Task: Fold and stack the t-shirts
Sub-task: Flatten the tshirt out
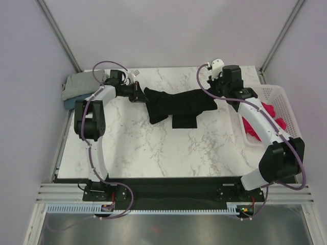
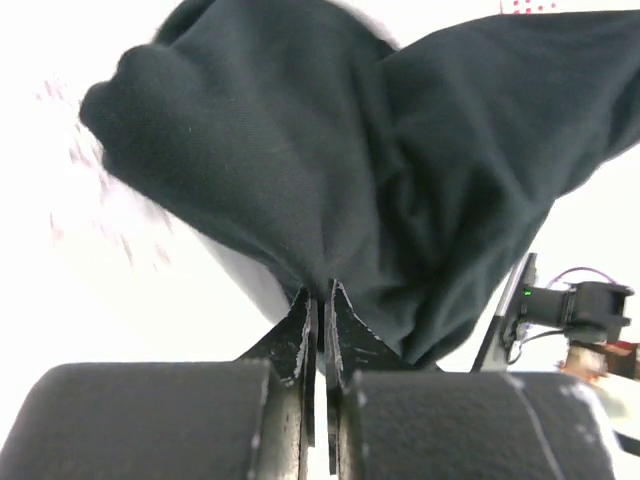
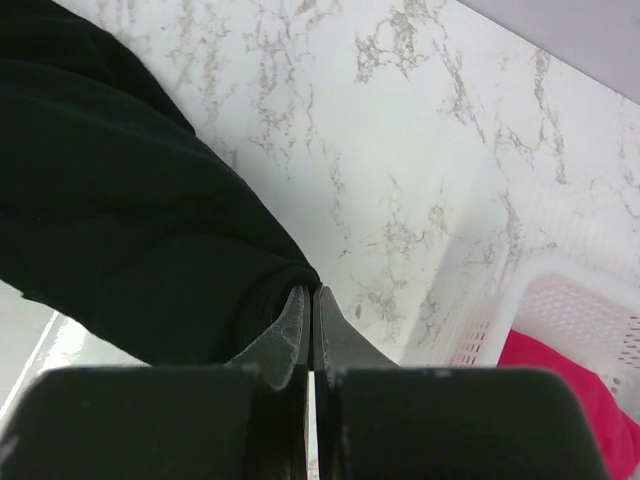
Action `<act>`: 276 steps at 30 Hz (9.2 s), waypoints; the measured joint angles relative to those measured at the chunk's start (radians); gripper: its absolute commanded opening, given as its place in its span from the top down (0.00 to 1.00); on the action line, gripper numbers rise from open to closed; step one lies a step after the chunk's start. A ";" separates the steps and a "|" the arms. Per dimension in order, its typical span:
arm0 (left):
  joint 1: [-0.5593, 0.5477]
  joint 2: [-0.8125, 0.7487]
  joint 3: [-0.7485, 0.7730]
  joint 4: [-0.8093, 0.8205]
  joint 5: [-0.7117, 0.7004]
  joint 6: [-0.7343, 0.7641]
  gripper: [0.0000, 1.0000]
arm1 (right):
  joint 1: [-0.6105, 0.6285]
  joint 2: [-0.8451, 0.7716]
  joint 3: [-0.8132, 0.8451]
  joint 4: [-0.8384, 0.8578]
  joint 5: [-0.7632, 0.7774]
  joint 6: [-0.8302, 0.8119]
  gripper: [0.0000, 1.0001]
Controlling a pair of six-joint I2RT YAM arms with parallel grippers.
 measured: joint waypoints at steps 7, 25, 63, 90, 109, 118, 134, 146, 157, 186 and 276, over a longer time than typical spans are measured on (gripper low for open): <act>0.013 -0.595 -0.127 -0.138 -0.111 0.198 0.98 | -0.001 -0.174 0.003 -0.049 -0.165 0.071 1.00; 0.002 -0.928 -0.016 -0.547 -0.295 0.524 0.37 | -0.078 -0.306 0.272 -0.086 -0.726 0.282 1.00; -0.497 -0.591 -0.631 -0.218 -0.949 0.564 0.32 | -0.113 0.290 0.092 0.117 -0.492 0.274 1.00; -0.484 -1.177 -0.467 -0.376 -0.958 0.708 0.98 | -0.120 -0.024 0.049 0.092 -0.632 0.303 1.00; -0.467 -1.290 -0.327 -0.561 -0.852 0.958 0.32 | -0.124 -0.194 0.238 0.055 -1.036 0.480 1.00; -0.283 -0.741 -0.352 -0.169 -1.047 0.894 0.33 | -0.129 0.146 0.277 0.114 -0.952 0.474 1.00; -0.438 -1.065 -0.546 -0.444 -0.704 0.800 0.35 | -0.212 0.214 0.227 0.142 -0.544 0.374 1.00; -0.718 -0.792 -0.637 -0.536 -0.744 0.680 0.23 | -0.277 0.394 0.233 0.132 -0.498 0.396 1.00; -0.777 -0.547 -0.629 -0.440 -0.917 0.603 0.24 | -0.273 0.394 0.234 0.139 -0.502 0.396 1.00; -0.773 -0.728 -0.540 -0.423 -1.019 0.574 0.98 | -0.287 0.393 0.215 0.144 -0.527 0.407 1.00; -0.429 -0.822 -0.615 -0.196 -1.249 0.688 0.98 | -0.284 0.528 0.179 0.185 -0.425 0.301 0.61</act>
